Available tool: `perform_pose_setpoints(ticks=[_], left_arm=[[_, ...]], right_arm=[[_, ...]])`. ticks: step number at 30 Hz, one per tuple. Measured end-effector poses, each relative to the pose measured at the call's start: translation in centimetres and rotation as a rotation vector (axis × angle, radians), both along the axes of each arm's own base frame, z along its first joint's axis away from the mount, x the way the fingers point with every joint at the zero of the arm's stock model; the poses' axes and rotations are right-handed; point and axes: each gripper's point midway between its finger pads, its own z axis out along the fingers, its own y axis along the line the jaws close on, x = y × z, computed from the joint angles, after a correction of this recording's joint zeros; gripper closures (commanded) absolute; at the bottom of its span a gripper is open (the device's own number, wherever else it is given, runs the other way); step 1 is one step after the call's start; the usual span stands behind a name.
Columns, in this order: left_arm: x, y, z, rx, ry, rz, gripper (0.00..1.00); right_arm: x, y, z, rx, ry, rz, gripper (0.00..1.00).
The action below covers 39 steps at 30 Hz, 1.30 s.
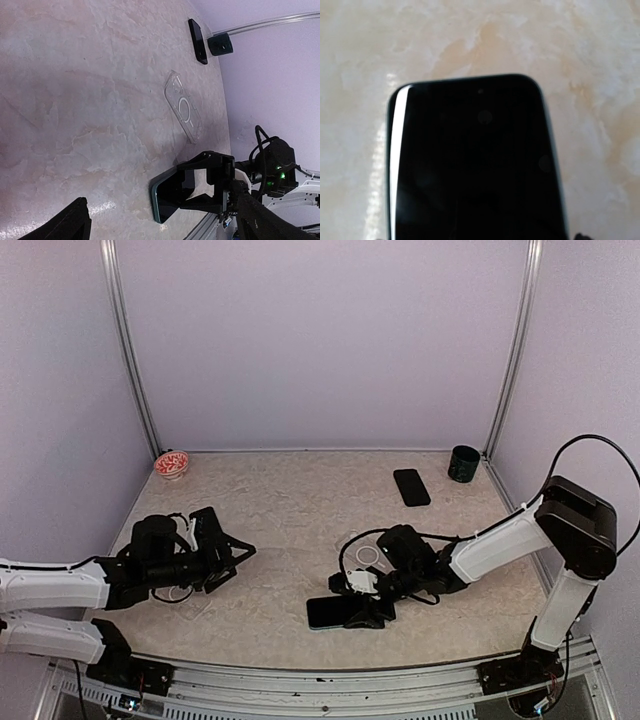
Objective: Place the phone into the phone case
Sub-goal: Pick up the phone at the center of the board, then pass from the right arm to the left
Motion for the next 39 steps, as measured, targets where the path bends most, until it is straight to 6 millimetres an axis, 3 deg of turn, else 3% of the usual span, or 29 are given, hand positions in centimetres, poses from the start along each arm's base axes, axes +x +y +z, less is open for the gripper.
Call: perform_pose_setpoints(ticks=[8, 24, 32, 39], left_arm=[[-1.6, -2.4, -2.4, 0.052, 0.047, -0.068, 0.01], [-3.0, -8.3, -4.4, 0.047, 0.070, -0.195, 0.08], [-3.3, -10.7, -5.5, -0.030, 0.080, -0.256, 0.22], [-3.5, -12.6, -5.1, -0.135, 0.082, -0.306, 0.37]], right_arm=[[0.1, 0.8, 0.7, 0.026, -0.030, -0.012, 0.32], [1.2, 2.3, 2.8, 0.104, -0.075, -0.053, 0.31], [1.5, 2.5, 3.1, 0.115, -0.090, -0.063, 0.31], [1.6, 2.6, 3.1, 0.115, -0.098, -0.072, 0.31]])
